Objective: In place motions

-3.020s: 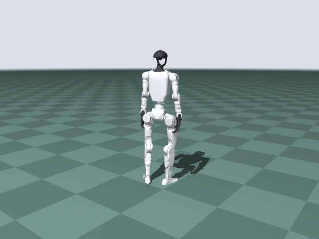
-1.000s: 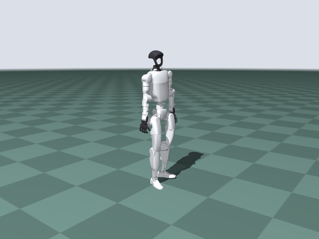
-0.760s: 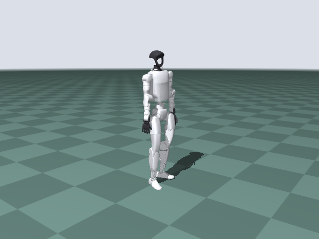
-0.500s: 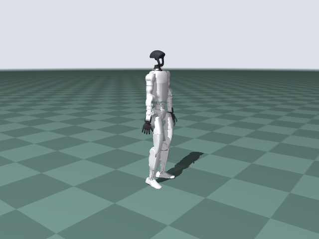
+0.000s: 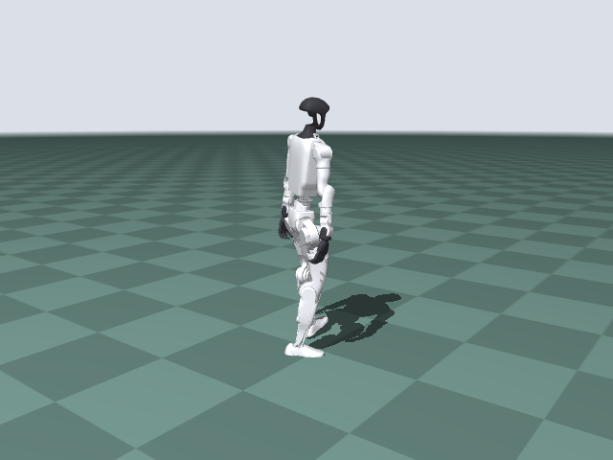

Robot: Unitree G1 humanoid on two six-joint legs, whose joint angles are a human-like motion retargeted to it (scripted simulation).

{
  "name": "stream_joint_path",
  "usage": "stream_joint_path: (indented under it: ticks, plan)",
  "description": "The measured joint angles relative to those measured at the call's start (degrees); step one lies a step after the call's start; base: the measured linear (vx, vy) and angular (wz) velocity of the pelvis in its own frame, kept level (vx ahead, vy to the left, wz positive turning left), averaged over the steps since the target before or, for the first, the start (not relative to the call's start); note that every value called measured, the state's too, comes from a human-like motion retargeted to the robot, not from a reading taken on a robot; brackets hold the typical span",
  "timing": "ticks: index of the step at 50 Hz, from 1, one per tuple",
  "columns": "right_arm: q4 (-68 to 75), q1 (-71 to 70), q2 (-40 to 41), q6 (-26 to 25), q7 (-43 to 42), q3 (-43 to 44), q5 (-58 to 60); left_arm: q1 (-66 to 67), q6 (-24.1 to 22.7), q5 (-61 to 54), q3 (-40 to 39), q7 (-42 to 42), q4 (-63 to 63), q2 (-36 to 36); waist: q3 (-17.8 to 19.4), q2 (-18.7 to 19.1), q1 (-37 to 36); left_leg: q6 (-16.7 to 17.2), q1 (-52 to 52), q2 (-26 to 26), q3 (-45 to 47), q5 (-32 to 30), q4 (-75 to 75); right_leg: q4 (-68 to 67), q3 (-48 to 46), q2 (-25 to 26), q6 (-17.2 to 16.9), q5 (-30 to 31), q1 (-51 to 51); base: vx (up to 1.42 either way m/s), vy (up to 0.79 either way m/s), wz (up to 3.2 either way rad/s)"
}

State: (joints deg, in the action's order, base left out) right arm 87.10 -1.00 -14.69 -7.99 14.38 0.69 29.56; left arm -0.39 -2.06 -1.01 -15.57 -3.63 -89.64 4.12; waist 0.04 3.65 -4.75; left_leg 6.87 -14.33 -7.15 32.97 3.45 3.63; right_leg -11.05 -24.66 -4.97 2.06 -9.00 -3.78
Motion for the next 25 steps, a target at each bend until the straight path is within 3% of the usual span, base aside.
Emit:
stream_joint_path:
  ticks: [3,6,12,16,17,20,25]
  plan:
    - [1.06,0.86,-0.22,0.03,0.0,1.28,-0.94,-0.85,0.09,-1.29,-1.17,-1.01,-1.18,-0.32,-0.99,-0.72,-0.17,0.23,1.76,-1.44,15.04,-0.24,1.05,1.2,-9.47,-2.11,-0.95,-0.99,1.51,-0.28,0.11,2.91]
    - [2.48,2.32,-0.13,-0.54,-0.4,2.92,-1.13,-2.29,0.27,-1.17,-0.32,-1.62,-1.55,0.14,-1.9,-2.14,-0.86,-1.64,4.91,-1.23,26.11,-0.26,2.58,2.86,-20.24,-3.95,-2.56,-1.75,3.95,-0.26,0.18,3.19]
    - [4.86,5.66,1.31,-2.0,-1.54,4.93,-0.25,-4.82,0.38,-0.07,2.13,-1.85,-1.9,1.65,-4.37,-6.49,0.82,-8.25,9.87,-0.17,32.57,4.47,9.0,6.33,-37.9,-5.49,-6.55,-2.48,8.78,-0.15,0.19,3.52]
    - [5.23,7.99,2.54,-2.36,-2.62,5.52,0.47,-4.24,0.31,0.14,1.44,-2.37,-2.12,2.02,-7.67,-6.7,2.64,-4.81,13.06,0.88,38.14,4.76,8.17,6.86,-47.43,-3.69,-9.06,-2.29,11.23,0.1,0.31,3.18]
    - [5.22,8.54,2.73,-2.36,-2.63,5.81,0.59,-3.95,0.33,0.06,1.2,-2.56,-2.42,1.95,-8.52,-6.54,3.02,-4.74,12.94,1.62,38.24,4.46,7.5,7.15,-50.08,-2.99,-9.51,-1.95,11.96,0.17,0.25,2.95]
    - [4.76,9.63,3.02,-2.29,-2.17,6.13,0.52,-3.29,0.36,-0.77,0.55,-3.21,-3.76,1.65,-9.65,-6.09,2.7,-6.33,7.78,2.64,24.93,3.91,7.68,7.74,-53.96,-1.28,-10.28,-0.39,13.79,0.19,0.32,2.03]
    - [2.85,8.23,2.77,-1.51,-1.57,4.46,1.71,-2.12,0.34,-0.43,-1.14,-3.13,-3.7,1.47,-6.49,-5.64,-3.32,-7.63,9.67,4.35,18.12,5.68,5.27,3.96,-52.76,-1.16,-10.22,4.0,19.09,0.13,0.3,1.07]
